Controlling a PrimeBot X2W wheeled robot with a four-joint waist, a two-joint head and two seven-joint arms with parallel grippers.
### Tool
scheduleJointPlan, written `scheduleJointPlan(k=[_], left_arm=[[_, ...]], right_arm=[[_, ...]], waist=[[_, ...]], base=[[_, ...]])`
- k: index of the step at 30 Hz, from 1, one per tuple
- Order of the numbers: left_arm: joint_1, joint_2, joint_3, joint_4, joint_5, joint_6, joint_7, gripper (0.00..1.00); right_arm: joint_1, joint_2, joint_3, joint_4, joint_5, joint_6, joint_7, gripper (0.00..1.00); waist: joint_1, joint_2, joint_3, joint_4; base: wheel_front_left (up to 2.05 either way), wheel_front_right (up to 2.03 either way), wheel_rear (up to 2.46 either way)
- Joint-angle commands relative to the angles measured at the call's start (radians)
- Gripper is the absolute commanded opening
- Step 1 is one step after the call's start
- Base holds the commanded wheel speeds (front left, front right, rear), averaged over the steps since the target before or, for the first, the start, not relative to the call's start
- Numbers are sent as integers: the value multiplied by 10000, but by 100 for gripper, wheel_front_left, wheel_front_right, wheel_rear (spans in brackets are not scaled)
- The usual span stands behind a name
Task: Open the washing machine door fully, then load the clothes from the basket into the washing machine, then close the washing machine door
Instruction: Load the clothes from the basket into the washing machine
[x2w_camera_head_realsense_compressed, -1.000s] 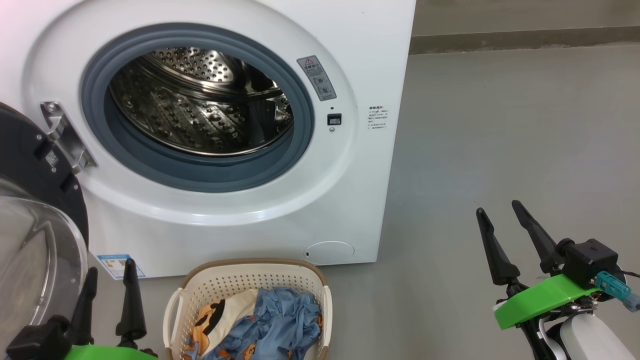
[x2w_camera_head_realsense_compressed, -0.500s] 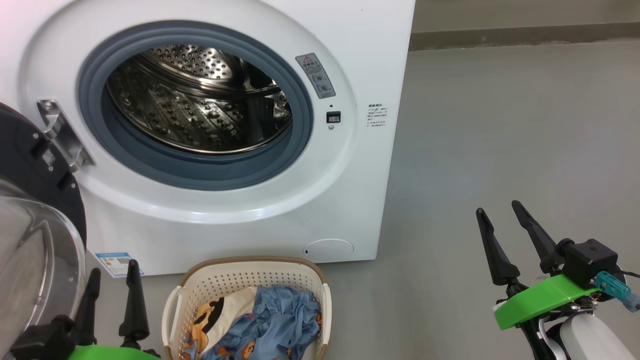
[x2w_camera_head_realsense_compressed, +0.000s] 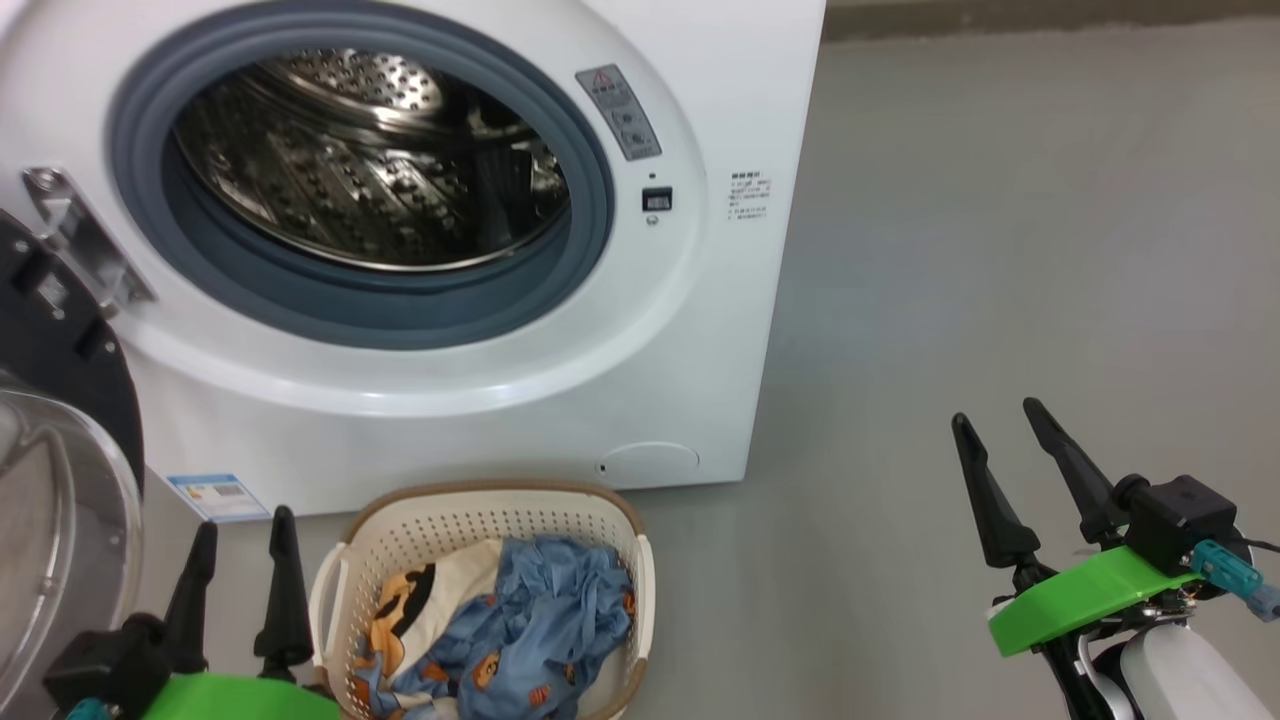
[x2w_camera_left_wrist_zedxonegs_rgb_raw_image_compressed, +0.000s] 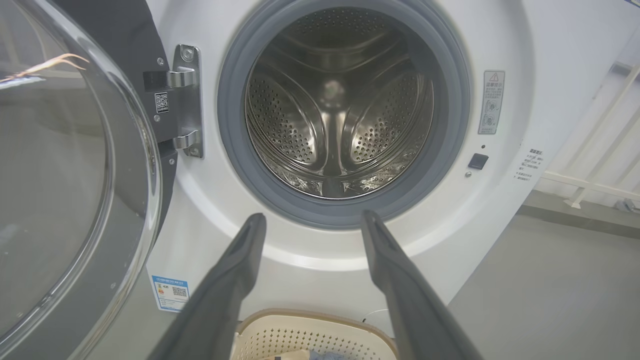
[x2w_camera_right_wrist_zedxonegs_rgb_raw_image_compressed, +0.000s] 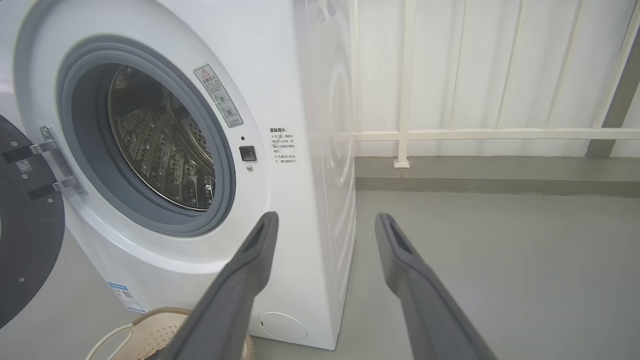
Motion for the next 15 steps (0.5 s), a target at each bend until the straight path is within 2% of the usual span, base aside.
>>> scheduleJointPlan(k=[1, 15], left_arm=[[-521, 183, 300, -144, 123, 13, -44, 100], [-1786, 156, -155, 779, 282, -129, 280, 100]], right_arm=[[-326, -135, 112, -274, -24, 75, -122, 100], [-962, -103, -149, -426, -29, 75, -122, 100]], waist=[[0, -1, 278, -51], [0, -1, 1949, -160]], base=[[0, 0, 0], [0, 0, 0]])
